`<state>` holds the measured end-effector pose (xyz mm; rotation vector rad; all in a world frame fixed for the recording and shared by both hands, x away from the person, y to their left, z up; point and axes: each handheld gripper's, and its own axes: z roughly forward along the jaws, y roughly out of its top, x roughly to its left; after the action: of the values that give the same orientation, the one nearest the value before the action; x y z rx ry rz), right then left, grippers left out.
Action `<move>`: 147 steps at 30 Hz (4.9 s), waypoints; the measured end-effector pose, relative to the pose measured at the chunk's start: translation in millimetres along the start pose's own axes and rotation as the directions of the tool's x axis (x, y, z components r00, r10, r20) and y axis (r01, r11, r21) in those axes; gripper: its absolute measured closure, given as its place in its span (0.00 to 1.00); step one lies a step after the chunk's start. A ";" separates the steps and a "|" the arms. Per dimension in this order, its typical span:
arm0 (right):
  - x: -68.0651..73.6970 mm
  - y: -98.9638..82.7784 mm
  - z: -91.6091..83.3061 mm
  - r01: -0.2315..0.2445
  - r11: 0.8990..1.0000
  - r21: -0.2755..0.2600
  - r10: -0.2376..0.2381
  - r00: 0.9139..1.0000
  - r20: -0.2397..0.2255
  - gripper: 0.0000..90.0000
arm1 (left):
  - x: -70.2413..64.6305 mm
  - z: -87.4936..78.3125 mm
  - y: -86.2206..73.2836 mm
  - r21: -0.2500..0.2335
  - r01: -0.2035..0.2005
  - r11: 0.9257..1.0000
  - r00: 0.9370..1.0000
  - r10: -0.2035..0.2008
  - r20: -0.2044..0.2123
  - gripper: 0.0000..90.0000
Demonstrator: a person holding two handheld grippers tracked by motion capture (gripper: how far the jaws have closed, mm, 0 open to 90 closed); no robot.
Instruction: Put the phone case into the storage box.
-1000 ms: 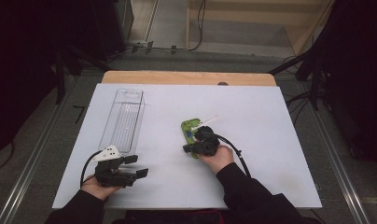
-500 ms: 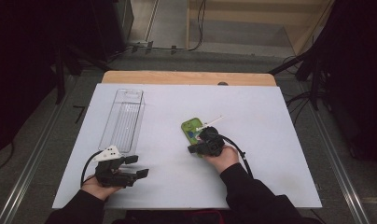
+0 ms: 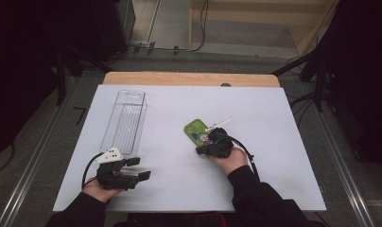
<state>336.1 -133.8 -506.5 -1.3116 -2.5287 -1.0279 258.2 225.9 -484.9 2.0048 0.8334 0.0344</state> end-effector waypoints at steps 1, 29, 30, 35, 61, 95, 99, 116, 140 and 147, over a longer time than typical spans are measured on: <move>0.0 0.0 0.0 0.000 1.000 0.000 0.000 1.000 0.000 0.98 | 0.0 0.0 0.0 0.000 0.000 1.000 1.000 0.000 0.000 0.28; -3.8 -25.3 -61.7 0.071 0.989 -0.130 -0.075 0.997 -0.027 0.41 | -0.3 0.6 0.3 0.002 0.002 1.000 1.000 -0.002 0.001 0.28; -3.8 -25.3 -61.7 0.071 0.989 -0.130 -0.075 0.997 -0.027 0.41 | -0.3 0.6 0.3 0.002 0.002 1.000 1.000 -0.002 0.001 0.28; -4.4 -35.9 -71.6 0.087 0.986 -0.141 -0.090 0.996 -0.017 0.35 | -0.3 0.7 0.7 0.005 0.011 1.000 1.000 -0.011 0.005 0.28; -14.9 -89.0 -103.8 0.077 0.980 -0.183 -0.079 0.997 -0.009 0.11 | 0.6 1.2 1.4 0.016 0.044 0.999 0.999 -0.044 0.011 0.28; -24.3 -94.5 -100.0 0.027 0.975 -0.222 -0.023 1.000 0.018 0.13 | 0.6 0.7 0.8 0.004 0.040 0.999 0.999 -0.040 0.006 0.28; -23.8 -88.9 -97.2 0.023 0.977 -0.212 -0.018 0.999 0.027 0.13 | 0.8 0.7 0.8 0.003 0.040 0.999 0.999 -0.040 0.004 0.28; -20.2 -65.5 -92.7 0.024 0.975 -0.219 -0.007 0.997 0.077 0.13 | 1.0 1.3 0.9 0.003 0.043 0.999 0.999 -0.043 0.003 0.28; -19.0 -23.3 -78.8 0.053 0.978 -0.199 -0.033 0.994 0.102 0.00 | 1.2 2.2 1.5 0.000 0.039 0.999 0.999 -0.039 0.014 0.28; -17.0 -12.8 -73.5 0.046 0.980 -0.194 -0.024 0.993 0.113 0.00 | 1.2 2.0 1.4 -0.002 0.039 0.999 0.999 -0.039 0.015 0.28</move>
<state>322.3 -195.5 -463.5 -1.4142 -2.5939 -1.2753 260.6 224.5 -485.3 1.9842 0.8626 -0.0025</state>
